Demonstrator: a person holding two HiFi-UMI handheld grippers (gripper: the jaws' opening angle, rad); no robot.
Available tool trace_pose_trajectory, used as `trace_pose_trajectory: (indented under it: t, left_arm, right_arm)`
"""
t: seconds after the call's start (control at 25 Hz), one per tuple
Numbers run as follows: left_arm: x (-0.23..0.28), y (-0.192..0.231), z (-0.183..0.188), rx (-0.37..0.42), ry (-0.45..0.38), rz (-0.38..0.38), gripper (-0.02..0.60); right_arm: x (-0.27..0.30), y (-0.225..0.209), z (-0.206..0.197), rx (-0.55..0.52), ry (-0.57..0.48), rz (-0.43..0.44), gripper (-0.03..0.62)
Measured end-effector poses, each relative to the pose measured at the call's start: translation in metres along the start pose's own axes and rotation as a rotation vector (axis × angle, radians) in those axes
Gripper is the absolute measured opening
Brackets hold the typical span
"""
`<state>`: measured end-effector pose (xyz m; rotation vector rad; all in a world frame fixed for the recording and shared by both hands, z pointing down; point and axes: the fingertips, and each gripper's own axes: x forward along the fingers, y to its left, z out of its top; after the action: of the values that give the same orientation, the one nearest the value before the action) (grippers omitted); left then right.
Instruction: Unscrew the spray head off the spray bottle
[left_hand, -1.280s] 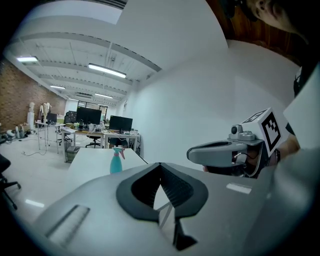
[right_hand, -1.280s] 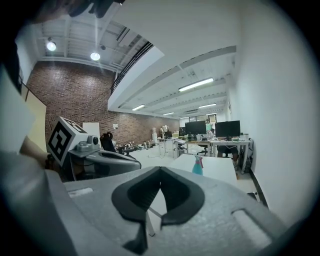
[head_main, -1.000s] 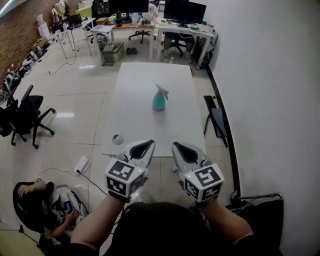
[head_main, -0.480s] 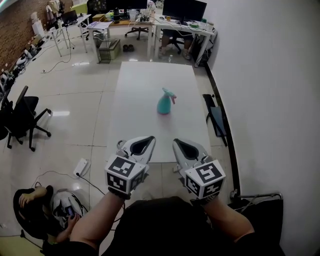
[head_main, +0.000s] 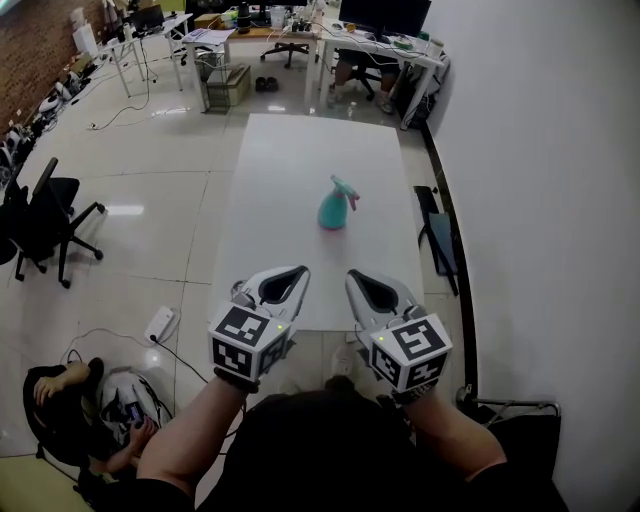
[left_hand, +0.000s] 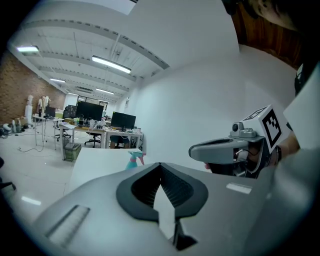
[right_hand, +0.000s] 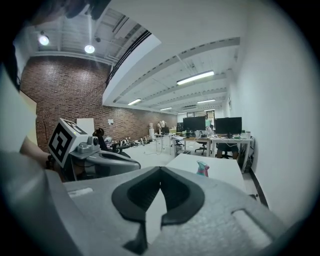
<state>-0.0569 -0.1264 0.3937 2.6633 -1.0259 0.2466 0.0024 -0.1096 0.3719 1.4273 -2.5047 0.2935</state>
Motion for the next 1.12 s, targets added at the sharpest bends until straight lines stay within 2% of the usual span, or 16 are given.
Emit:
trace_pose_trajectory:
  t: [0.36,0.72,1.12]
  left_arm:
    - [0.048,0.009,0.004,0.008,0.034,0.093,0.017]
    - [0.093,0.014,-0.003,-0.021,0.086,0.197,0.017]
    - [0.124,0.022,-0.009,-0.042,0.115,0.288,0.018]
  right_arm:
    - [0.02,-0.051,0.004,0.01,0.009,0.083,-0.009]
    - [0.036,-0.098,0.0,0.015,0.035,0.185,-0.009]
    - [0.049,-0.127,-0.002,-0.008,0.062,0.273,-0.009]
